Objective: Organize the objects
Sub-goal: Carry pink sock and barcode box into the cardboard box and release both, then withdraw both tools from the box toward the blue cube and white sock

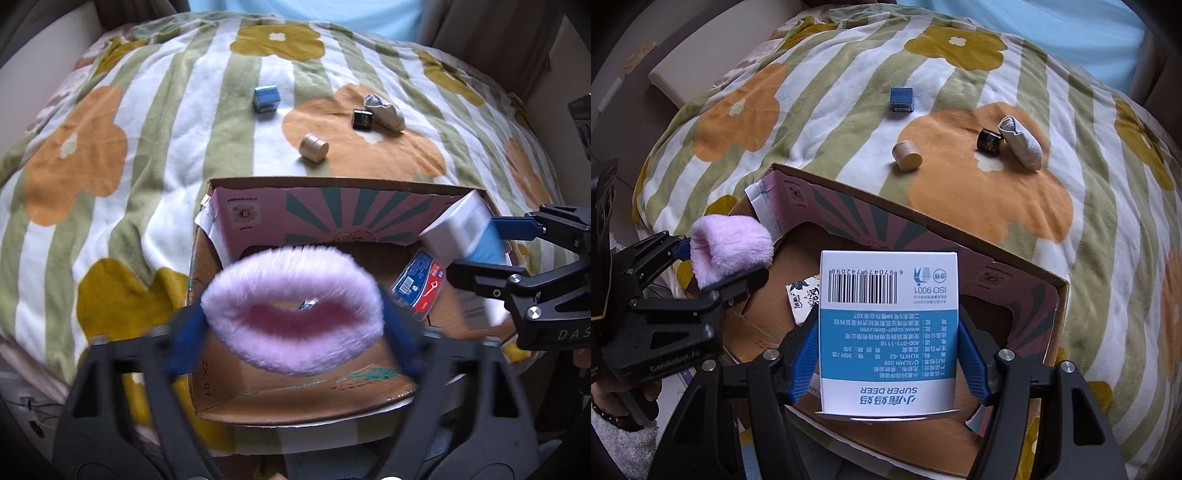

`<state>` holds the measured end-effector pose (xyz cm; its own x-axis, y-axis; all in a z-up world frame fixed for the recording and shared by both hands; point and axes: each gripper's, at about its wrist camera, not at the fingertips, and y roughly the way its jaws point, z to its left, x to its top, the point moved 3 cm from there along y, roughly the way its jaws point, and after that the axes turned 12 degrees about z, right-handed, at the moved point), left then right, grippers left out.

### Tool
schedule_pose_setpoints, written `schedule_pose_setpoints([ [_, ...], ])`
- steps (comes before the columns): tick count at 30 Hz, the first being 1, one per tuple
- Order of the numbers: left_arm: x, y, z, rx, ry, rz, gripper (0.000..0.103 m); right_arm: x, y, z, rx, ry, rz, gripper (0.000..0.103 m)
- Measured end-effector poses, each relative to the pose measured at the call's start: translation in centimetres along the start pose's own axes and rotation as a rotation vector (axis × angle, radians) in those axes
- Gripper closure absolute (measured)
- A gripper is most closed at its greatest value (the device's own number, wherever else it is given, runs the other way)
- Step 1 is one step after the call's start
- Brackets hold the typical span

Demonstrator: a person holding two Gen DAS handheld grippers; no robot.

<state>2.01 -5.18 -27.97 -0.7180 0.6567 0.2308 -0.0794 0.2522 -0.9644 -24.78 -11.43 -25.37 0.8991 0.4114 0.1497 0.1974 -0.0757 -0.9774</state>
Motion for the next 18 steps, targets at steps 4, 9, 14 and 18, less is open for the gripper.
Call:
schedule_pose_setpoints([
  [4,-0.1,-0.6,-0.2,0.017,0.037,-0.020,0.001,-0.1,0.0,-0.5,0.024,0.027,-0.024,0.016],
  [9,-0.4,-1.2,-0.2,0.001,0.036,-0.028,0.001,-0.7,-0.3,-1.5,0.052,0.066,-0.025,0.015],
  [14,-0.5,-1.4,-0.1,-0.015,0.025,-0.030,0.001,-1.0,-0.6,-2.2,0.057,0.085,-0.024,0.015],
  [18,-0.4,-1.5,0.1,-0.013,0.024,-0.031,0.001,-1.0,-0.9,-2.5,0.061,0.091,-0.028,0.015],
])
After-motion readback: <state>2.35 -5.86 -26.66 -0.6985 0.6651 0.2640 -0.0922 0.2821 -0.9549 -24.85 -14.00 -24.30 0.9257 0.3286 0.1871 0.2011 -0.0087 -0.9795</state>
